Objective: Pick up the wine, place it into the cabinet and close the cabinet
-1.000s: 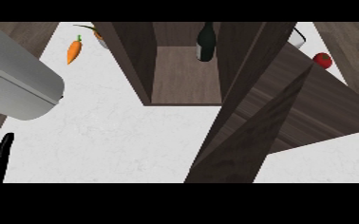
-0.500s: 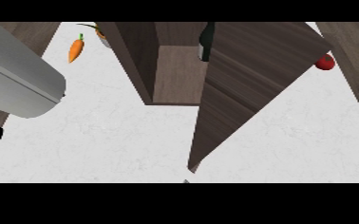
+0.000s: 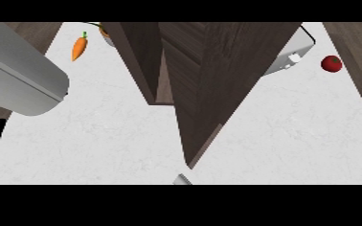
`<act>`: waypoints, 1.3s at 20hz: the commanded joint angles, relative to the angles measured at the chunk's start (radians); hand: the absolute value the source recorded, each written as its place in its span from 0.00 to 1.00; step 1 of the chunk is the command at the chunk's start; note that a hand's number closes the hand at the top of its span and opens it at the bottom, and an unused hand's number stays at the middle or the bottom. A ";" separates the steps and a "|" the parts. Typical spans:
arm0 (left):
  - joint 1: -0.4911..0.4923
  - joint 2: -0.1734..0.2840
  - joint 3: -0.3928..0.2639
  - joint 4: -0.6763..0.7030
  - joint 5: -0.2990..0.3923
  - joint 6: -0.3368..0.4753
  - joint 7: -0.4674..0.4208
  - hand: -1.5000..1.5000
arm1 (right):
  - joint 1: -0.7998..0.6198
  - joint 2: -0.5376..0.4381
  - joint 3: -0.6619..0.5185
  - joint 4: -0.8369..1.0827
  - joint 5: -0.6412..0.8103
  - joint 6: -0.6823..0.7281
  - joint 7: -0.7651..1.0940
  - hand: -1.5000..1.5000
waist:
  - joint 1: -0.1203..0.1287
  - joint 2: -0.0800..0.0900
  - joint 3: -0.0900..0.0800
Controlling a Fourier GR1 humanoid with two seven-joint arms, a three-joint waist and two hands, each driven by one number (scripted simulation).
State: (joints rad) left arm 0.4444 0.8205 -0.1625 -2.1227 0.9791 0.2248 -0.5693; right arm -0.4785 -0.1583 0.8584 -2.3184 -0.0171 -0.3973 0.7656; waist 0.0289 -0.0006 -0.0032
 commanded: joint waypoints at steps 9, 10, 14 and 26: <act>-0.035 -0.054 -0.003 0.032 -0.019 -0.021 0.029 0.00 | -0.587 0.157 -0.224 0.567 -0.233 -0.131 -0.128 1.00 | 0.018 0.004 0.001; -0.122 -0.057 0.011 0.046 -0.001 0.046 0.096 0.00 | -0.559 0.157 -0.167 0.572 -0.245 -0.162 -0.181 1.00 | -0.004 0.005 0.002; -0.087 -0.089 -0.029 0.040 -0.066 0.040 0.060 0.00 | -0.722 0.158 -0.296 0.744 -0.209 -0.042 -0.184 1.00 | -0.003 0.004 0.002; -0.072 -0.143 -0.017 -0.014 -0.125 0.067 0.111 0.00 | -0.736 0.158 -0.445 1.168 -0.236 0.097 -0.450 1.00 | 0.004 0.005 0.003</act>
State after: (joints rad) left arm 0.3527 0.6917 -0.1663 -2.0823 0.8800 0.2572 -0.4868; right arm -1.2078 -0.0016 0.4261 -1.2876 -0.2305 -0.3118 0.4024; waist 0.0232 0.0011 -0.0004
